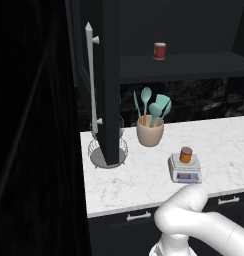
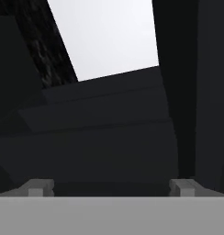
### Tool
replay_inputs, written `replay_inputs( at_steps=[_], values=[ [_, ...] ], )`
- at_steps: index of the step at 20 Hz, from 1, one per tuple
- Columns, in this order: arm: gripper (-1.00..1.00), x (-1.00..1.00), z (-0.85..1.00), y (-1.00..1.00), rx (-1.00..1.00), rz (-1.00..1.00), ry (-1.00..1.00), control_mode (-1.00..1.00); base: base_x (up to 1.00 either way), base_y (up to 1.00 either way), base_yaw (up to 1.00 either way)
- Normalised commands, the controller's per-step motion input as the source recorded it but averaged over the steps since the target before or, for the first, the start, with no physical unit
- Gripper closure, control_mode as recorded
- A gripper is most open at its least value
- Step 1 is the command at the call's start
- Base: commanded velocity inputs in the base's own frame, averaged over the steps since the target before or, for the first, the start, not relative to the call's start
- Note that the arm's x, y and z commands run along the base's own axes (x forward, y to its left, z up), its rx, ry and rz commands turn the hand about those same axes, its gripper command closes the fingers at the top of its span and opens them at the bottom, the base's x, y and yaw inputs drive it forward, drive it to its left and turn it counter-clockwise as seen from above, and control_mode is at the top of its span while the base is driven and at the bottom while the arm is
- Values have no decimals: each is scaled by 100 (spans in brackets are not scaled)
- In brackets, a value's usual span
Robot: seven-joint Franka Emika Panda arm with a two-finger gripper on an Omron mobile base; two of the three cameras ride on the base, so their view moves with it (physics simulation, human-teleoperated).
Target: Pick the jam and place it on the digital scale for weighing, and close the cabinet.
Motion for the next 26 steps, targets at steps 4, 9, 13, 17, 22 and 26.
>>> replay_inputs(
  at_steps=[4,9,13,17,22,26],
  values=[
    [-100,-3,0,-7,2,0,0,-100,0,0,0],
    [-100,0,0,-2,1,0,0,-100,0,0,0],
    [-100,-1,0,-8,2,0,0,-100,0,0,0],
    [-100,0,1,-18,6,0,0,-100,0,0,0],
    [-100,-7,5,-54,10,0,0,-100,0,0,0],
    [-100,-18,15,-69,12,0,-1,-100,0,0,0]
  ],
)
